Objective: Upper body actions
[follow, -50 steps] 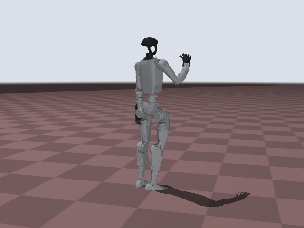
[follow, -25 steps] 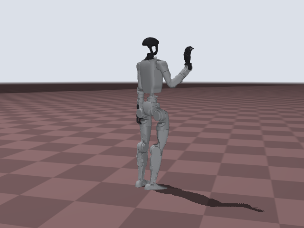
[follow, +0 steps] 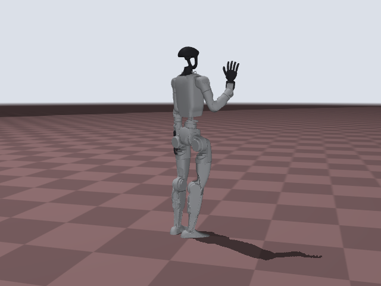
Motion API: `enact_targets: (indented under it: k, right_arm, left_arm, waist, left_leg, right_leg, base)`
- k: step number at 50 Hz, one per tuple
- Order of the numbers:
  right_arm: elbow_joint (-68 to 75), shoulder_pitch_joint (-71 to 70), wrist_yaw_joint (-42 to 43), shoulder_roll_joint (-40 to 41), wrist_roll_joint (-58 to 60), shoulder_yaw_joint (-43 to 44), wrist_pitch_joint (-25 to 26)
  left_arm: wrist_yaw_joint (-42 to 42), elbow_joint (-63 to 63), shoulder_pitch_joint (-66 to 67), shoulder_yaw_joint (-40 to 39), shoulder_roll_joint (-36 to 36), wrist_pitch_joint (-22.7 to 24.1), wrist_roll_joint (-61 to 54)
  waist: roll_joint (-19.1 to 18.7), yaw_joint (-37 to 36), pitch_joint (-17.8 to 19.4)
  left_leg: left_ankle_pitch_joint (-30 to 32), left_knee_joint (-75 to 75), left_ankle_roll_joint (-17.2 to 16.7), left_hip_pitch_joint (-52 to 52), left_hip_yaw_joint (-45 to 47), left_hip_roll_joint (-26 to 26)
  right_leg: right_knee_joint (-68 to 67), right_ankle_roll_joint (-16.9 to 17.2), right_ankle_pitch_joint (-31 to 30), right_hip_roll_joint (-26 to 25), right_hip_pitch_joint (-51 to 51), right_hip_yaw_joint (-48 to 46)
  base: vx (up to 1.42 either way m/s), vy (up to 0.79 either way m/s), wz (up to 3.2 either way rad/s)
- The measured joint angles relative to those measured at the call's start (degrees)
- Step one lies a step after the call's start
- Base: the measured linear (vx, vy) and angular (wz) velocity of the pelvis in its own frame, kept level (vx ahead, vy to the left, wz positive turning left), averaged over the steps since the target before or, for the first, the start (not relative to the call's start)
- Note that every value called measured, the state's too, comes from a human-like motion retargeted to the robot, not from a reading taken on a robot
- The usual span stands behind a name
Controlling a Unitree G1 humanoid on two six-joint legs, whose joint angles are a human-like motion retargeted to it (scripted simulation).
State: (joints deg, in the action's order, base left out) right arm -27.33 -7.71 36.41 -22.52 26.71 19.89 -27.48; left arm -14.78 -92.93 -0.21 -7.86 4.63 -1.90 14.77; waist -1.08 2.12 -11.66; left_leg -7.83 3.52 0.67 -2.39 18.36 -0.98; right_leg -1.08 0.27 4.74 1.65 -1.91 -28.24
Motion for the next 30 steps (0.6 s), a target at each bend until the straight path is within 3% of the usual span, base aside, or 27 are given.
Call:
enact_targets:
  k: [3,6,10,19,25,30]
  right_arm:
    - [3.85,-2.24,-10.90,-2.04,0.88,-3.20,5.62]
    - [8.97,-4.13,-20.72,-3.44,9.31,-4.43,13.08]
    - [11.95,-3.24,-24.39,-3.53,20.97,-4.86,20.40]
    - [4.88,7.60,-8.12,0.70,17.22,-0.69,14.89]
    - [8.11,14.17,-8.56,0.34,12.64,-2.62,12.36]
    - [20.49,17.74,-14.41,1.11,12.75,-7.28,10.78]
  left_arm:
    - [0.02,-0.21,0.22,-0.41,0.17,-0.16,-0.08]
    - [0.10,-0.38,0.34,-0.88,0.17,-0.21,-0.16]
    - [0.00,-0.51,0.14,-1.12,0.12,-0.30,0.42]
    - [-0.10,-0.86,0.67,0.24,-0.17,-0.17,0.05]
    - [0.63,-0.90,1.75,0.92,0.02,0.24,0.68]
    - [0.59,-0.45,2.29,0.64,-0.02,0.23,0.28]
  waist:
    - [0.26,-0.47,0.00]
    - [0.27,-0.73,0.22]
    - [0.37,-1.30,0.79]
    - [1.22,-2.12,1.63]
    - [0.73,4.10,1.52]
    - [0.65,4.06,1.87]
  left_leg:
    - [0.08,0.05,0.01,0.19,-0.05,-0.02]
    - [0.20,0.07,0.08,0.36,-0.27,-0.02]
    - [0.51,0.11,0.15,0.25,-1.18,-0.21]
    - [1.31,0.38,0.28,-1.10,-5.13,-1.24]
    - [0.43,-0.92,0.20,0.54,-11.14,-2.77]
    - [0.47,-0.62,-0.13,0.28,-9.92,-2.38]
  right_leg:
    - [-0.04,-0.10,0.03,-0.01,0.24,0.05]
    - [-0.04,-0.16,0.09,-0.10,0.58,0.04]
    - [0.03,-0.10,0.28,0.03,1.06,-0.44]
    - [0.57,0.36,0.85,0.91,1.95,-3.76]
    - [0.62,1.01,1.37,2.01,2.29,-9.82]
    - [0.41,0.90,1.13,2.19,1.89,-8.79]
  base:
    - [0.00,0.00,0.00]
    - [0.00,0.00,0.00]
    - [-0.01,0.01,0.18]
    - [0.01,-0.02,0.40]
    - [-0.02,-0.02,0.85]
    - [-0.01,0.00,-0.21]
